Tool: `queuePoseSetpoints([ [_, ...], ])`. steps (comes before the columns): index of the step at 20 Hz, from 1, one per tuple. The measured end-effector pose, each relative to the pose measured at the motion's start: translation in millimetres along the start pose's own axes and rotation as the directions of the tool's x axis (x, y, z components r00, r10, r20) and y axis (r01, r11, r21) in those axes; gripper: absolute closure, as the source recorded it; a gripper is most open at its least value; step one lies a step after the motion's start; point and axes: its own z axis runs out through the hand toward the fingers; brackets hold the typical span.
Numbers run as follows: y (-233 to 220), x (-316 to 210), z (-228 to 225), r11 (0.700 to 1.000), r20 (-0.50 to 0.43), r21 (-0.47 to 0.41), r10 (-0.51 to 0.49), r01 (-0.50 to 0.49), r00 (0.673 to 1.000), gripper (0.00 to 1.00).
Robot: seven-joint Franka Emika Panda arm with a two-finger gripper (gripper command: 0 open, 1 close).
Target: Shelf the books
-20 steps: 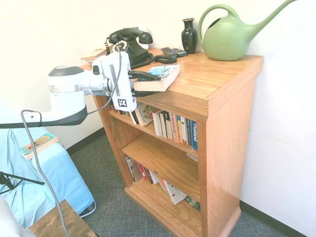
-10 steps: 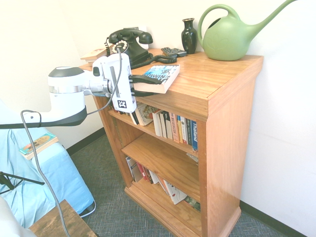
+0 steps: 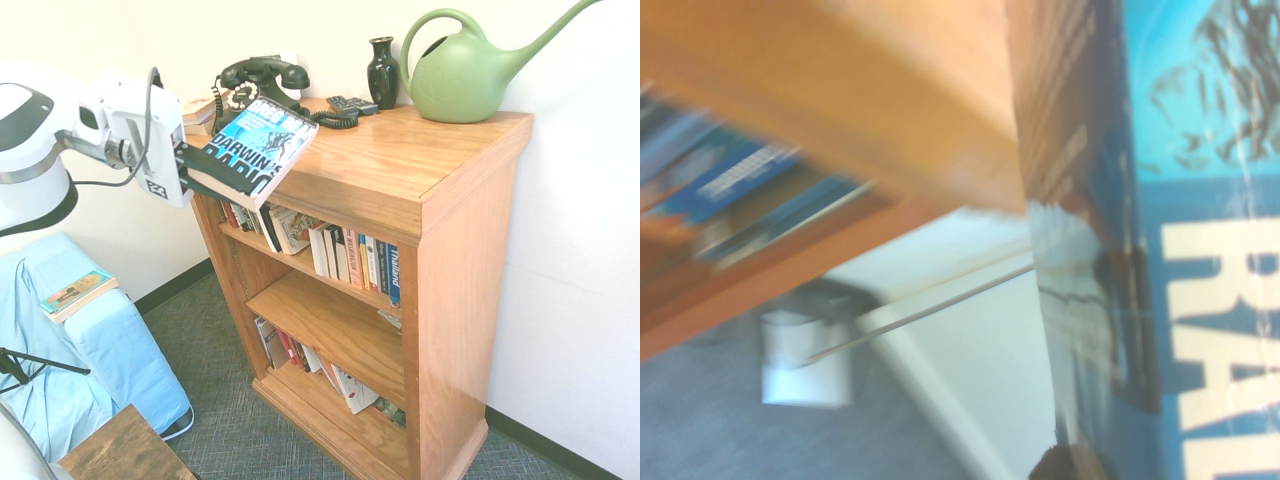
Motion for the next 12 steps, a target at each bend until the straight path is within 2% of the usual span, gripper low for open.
queuePoseSetpoints([
  [3, 8, -36, -12, 0.996, 0.117, 0.069, 0.04, -0.048, 0.992, 1.0],
  [6, 5, -68, -25, 0.985, 0.229, 0.146, 0.059, -0.094, 0.972, 1.0],
  [12, -36, -130, -28, 0.945, 0.43, 0.293, 0.005, -0.145, 0.903, 1.0],
])
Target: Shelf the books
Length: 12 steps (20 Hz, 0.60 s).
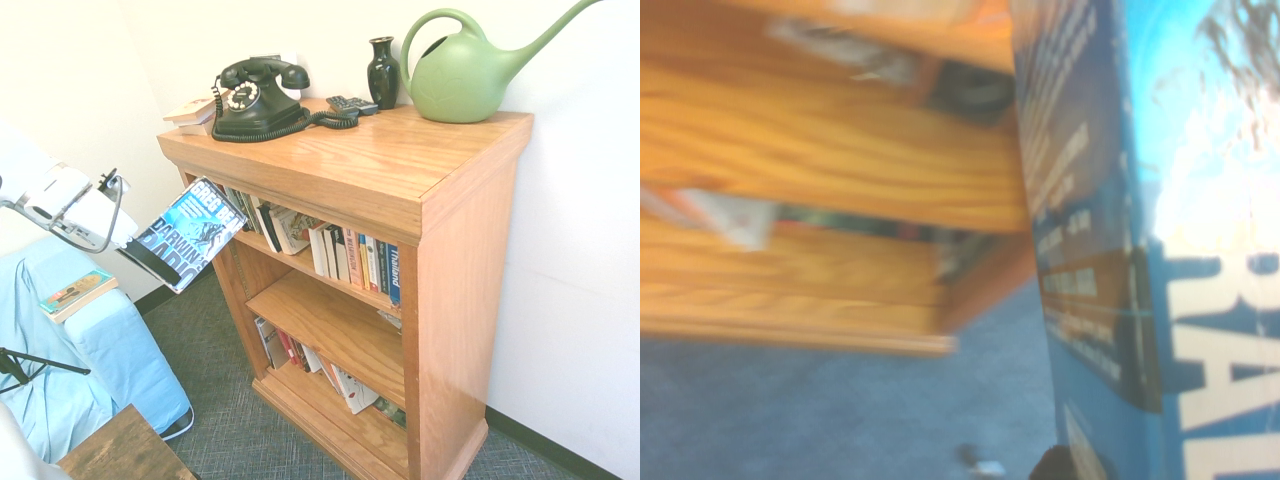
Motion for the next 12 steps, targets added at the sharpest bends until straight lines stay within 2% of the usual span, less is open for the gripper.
queuePoseSetpoints([
  [6, -42, -27, 70, 0.996, 0.094, 0.086, -0.04, 0.032, 0.995, 1.0],
  [10, -61, -16, 111, 0.992, 0.108, 0.125, -0.043, 0.029, 0.993, 1.0],
  [12, -72, -11, 127, 0.987, 0.081, 0.158, -0.043, 0.03, 0.996, 1.0],
])
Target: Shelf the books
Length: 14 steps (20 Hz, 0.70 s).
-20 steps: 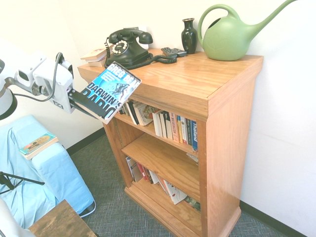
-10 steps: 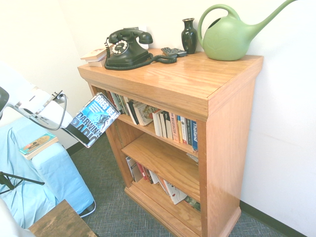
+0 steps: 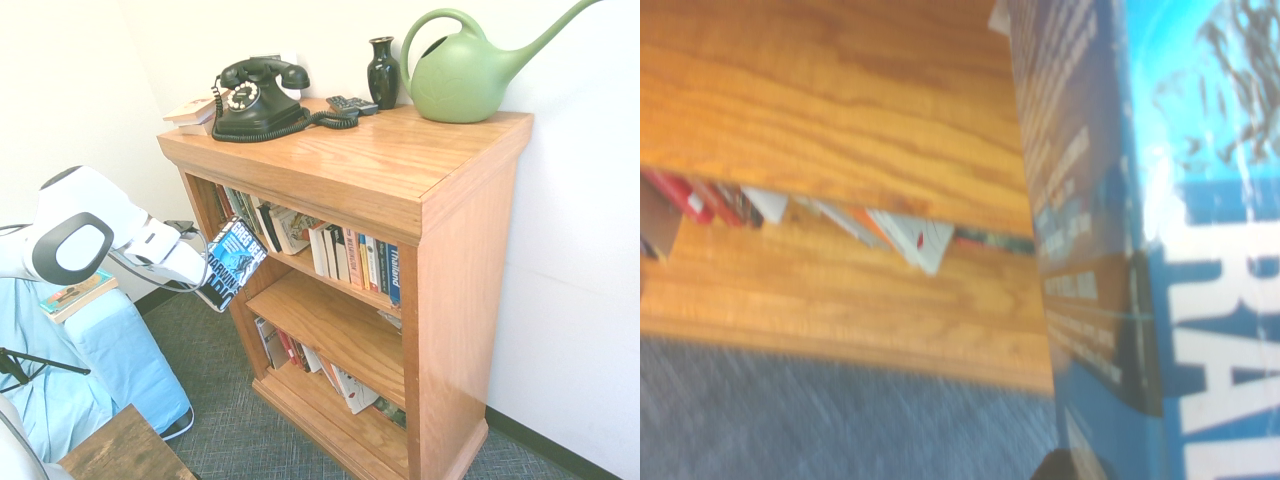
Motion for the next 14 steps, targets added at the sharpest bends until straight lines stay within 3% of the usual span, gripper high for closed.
queuePoseSetpoints([
  [7, -33, -2, 49, 0.997, -0.13, 0.055, -0.043, 0.05, 0.991, 1.0],
  [14, -35, -6, 86, 0.998, -0.176, 0.061, -0.004, 0.015, 0.984, 1.0],
])
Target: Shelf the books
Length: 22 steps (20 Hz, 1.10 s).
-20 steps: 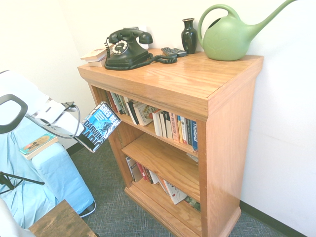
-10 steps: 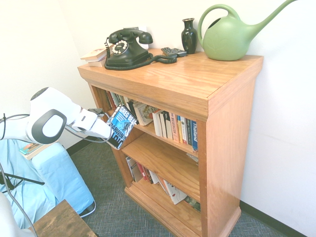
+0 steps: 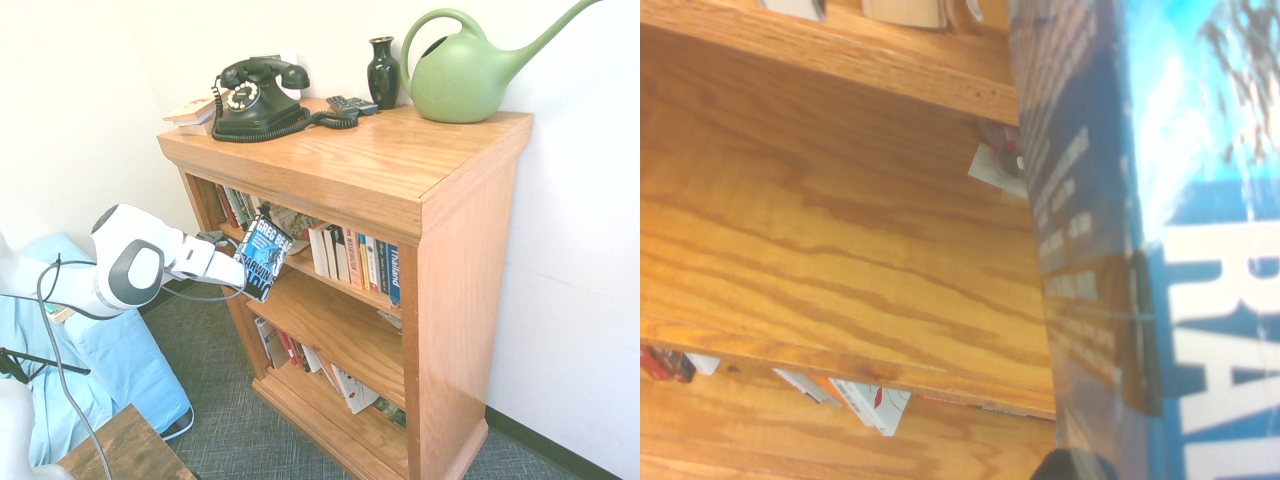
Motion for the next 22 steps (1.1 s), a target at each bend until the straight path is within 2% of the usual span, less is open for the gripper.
queuePoseSetpoints([
  [8, 6, 8, 13, 0.999, -0.007, 0.02, 0.041, -0.041, 0.999, 1.0],
  [16, -11, 35, 8, 0.998, 0.106, 0.027, 0.053, -0.056, 0.993, 1.0],
  [22, -13, 52, -1, 0.998, 0.137, -0.001, 0.057, -0.057, 0.989, 1.0],
])
